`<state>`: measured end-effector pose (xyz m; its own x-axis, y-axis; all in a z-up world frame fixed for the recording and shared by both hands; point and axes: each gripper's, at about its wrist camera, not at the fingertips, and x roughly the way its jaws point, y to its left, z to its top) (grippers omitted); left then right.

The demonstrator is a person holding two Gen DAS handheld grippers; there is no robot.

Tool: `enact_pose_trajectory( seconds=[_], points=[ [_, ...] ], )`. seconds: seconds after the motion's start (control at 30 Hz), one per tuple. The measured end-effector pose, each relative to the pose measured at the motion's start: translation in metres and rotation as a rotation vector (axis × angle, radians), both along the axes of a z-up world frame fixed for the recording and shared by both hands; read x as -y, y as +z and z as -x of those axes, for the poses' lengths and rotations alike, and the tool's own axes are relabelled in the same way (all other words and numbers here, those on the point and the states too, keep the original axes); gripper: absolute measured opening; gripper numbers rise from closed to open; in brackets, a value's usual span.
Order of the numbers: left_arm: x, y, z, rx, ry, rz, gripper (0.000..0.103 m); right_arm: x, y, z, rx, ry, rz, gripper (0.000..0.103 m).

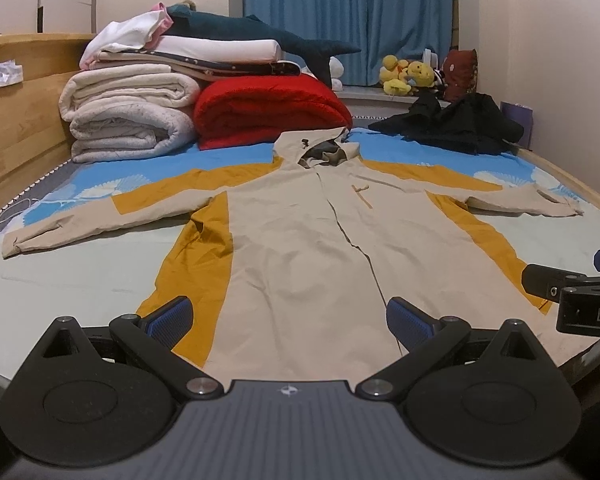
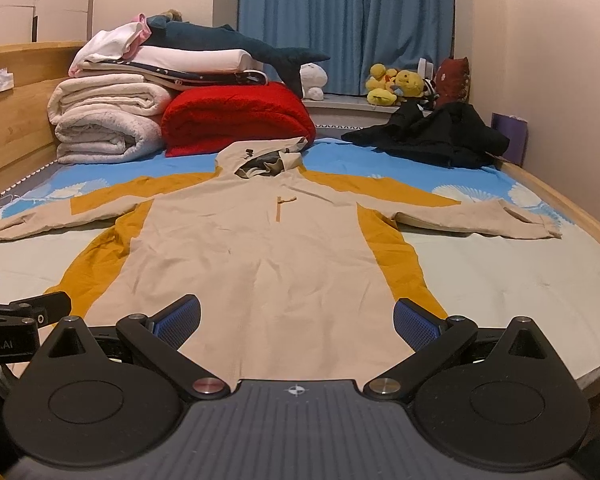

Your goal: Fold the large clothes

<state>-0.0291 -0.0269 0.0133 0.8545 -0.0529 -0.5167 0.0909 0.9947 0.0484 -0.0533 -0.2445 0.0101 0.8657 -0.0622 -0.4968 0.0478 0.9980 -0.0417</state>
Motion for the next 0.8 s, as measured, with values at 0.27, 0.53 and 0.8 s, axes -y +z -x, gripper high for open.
enact_pose_trajectory(
  seconds=[0.27, 0.53, 0.8],
  points=[
    [0.0009, -0.0050, -0.0027, -0.004, -0.007, 0.003, 0.103, -0.0011, -0.0033, -0.0024, -0.028, 0.009, -0.002, 0.102],
    [0.0000, -0.0071, -0.0037, -0.001, -0.014, 0.009, 0.103, -0.0023, -0.0044, -0.0031, -0.034, 0.014, 0.000, 0.100],
    [0.0002, -0.0057, -0.0048, -0.008, -0.012, 0.012, 0.103, -0.0029, -0.0043, -0.0033, -0.036, 0.016, 0.003, 0.099]
  ],
)
